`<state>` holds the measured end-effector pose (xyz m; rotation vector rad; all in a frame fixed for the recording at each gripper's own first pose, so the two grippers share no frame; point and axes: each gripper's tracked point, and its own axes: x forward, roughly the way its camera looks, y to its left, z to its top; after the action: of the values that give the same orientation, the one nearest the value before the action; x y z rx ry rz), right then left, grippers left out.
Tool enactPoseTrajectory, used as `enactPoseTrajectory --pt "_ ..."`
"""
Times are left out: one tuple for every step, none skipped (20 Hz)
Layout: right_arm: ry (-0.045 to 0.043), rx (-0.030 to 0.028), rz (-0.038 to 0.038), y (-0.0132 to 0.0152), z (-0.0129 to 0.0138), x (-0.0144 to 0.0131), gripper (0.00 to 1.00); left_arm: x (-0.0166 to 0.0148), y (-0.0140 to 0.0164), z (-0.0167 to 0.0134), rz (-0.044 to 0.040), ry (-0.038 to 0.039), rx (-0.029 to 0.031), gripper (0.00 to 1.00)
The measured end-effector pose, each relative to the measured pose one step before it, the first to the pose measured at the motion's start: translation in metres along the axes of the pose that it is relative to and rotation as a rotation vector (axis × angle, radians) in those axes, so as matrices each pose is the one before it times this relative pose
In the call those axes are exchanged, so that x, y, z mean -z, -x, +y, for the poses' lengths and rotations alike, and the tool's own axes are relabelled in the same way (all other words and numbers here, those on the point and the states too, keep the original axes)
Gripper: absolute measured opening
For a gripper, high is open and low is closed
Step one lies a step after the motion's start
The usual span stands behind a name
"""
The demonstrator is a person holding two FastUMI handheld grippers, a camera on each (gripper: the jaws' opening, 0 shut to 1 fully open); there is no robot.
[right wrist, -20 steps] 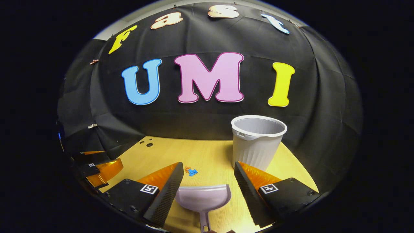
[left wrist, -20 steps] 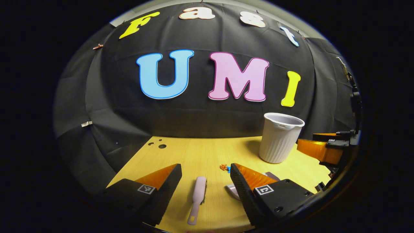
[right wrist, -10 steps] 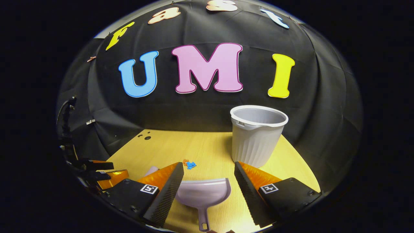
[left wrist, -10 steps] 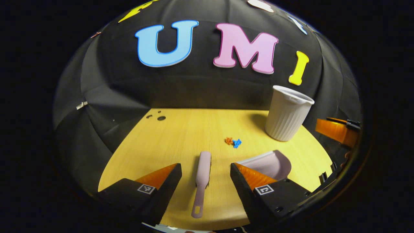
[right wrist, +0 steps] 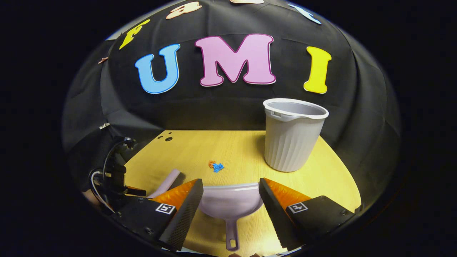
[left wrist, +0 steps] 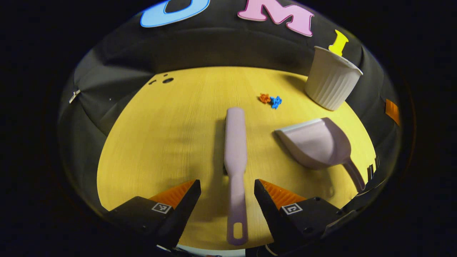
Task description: Pick up the small broom and dustpan from the desktop, sweep the trash into the dustpan with the broom, and then empty the trash into the garbage bin.
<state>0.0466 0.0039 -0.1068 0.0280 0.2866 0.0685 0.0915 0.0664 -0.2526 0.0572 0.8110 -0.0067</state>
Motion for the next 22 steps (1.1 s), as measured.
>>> enactPoseTrajectory --pt "-0.00820 0.00339 0.01190 -0.00175 -0.00117 0.00503 0.98 0.00471 -0.00617 0.00264 0.02198 -0.00272 -0.00415 0.96" --pt "-0.00836 0.00330 0.01299 -0.00067 -0.00140 0.00641 0.98 0.00289 -0.00362 0.00038 0.02401 0.00247 0.00446 0.95" --pt "-0.00853 0.00222 0.01258 -0.00106 -0.00145 0.00563 0.98 0.00247 -0.00285 0.00055 0.01999 -0.00168 0.00107 0.93" --pt "-0.00896 0.00196 0.01447 -0.00067 -0.00038 0.00604 0.98 0.00131 -0.00257 0.00148 0.01737 -0.00678 -0.00459 0.91" --pt "-0.00671 0.00543 0.01306 -0.00217 -0.00233 0.00489 0.98 0.00059 -0.00272 0.00064 0.01621 -0.01171 -0.00157 0.89" --pt "-0.00658 0.00593 0.01142 -0.00015 -0.00283 0.00415 0.98 -0.00121 -0.00300 -0.00143 0.01495 -0.01688 -0.00163 0.89" --pt "-0.00597 0.00807 0.01187 -0.00093 -0.00289 0.00439 0.99 0.00047 -0.00347 -0.00045 0.01746 -0.02059 -0.00138 0.88" --pt "-0.00689 0.00672 0.01296 -0.00260 -0.00366 0.00475 0.99 -0.00113 -0.00318 -0.00114 0.01654 -0.02187 -0.00109 0.88" --pt "-0.00820 0.00391 0.01502 -0.00199 -0.00179 0.00312 1.00 -0.00070 -0.00412 -0.00082 0.01529 -0.00742 -0.00219 0.84" --pt "-0.00667 0.00296 0.01388 0.00080 -0.00020 0.00382 0.99 -0.00450 -0.00241 -0.00332 0.00002 -0.00192 0.00955 0.84" --pt "-0.00551 0.00407 0.01308 -0.00128 -0.00200 0.00369 0.99 -0.00393 -0.00037 -0.00024 0.00093 -0.00838 0.00355 0.76" --pt "-0.00611 -0.00051 0.01547 -0.00322 -0.00269 0.00336 0.99 -0.00357 -0.00168 0.00201 0.00451 -0.01120 -0.00837 0.72" --pt "-0.00676 -0.00677 0.02247 -0.00452 -0.00045 0.00448 0.99 -0.00098 -0.00230 0.00064 0.00653 -0.00337 0.00148 0.68" --pt "-0.00646 -0.00615 0.02307 -0.00047 0.00050 0.00561 0.99 -0.00237 -0.00136 -0.00269 0.00855 0.00916 0.00887 0.68" --pt "-0.00628 -0.00232 0.01966 -0.00137 -0.00036 0.00429 0.99 -0.00024 0.00104 -0.00117 0.00122 0.01755 0.01119 0.67" --pt "-0.00526 -0.00423 0.01792 -0.00168 0.00012 0.00451 0.99 -0.00096 -0.00144 0.00087 -0.00198 0.00979 -0.00241 0.66" --pt "-0.00322 -0.00134 0.01208 -0.00126 0.00039 0.00234 0.99 -0.00122 -0.00056 -0.00025 -0.00590 0.00138 -0.00026 0.63" --pt "0.00052 -0.00192 0.01366 -0.00143 -0.00032 0.00324 0.99 -0.00046 -0.00026 -0.00023 -0.00471 -0.00396 0.00009 0.60" --pt "0.00246 -0.00374 0.01599 -0.00086 0.00039 0.00292 0.99 -0.00104 -0.00060 -0.00082 -0.00263 -0.00382 0.00260 0.54" --pt "0.00324 -0.00198 0.01807 -0.00024 0.00026 0.00458 0.99 -0.00140 0.00073 -0.00057 -0.00876 -0.00404 0.00099 0.51" --pt "0.00279 -0.00566 0.02236 -0.00087 0.00074 0.00492 0.99 -0.00111 0.00183 -0.00047 -0.00322 -0.00402 -0.00384 0.38" --pt "0.00284 -0.00581 0.01769 -0.00167 0.00042 0.00442 0.99 0.00054 -0.00334 -0.00045 -0.00598 -0.00090 -0.00153 0.33"
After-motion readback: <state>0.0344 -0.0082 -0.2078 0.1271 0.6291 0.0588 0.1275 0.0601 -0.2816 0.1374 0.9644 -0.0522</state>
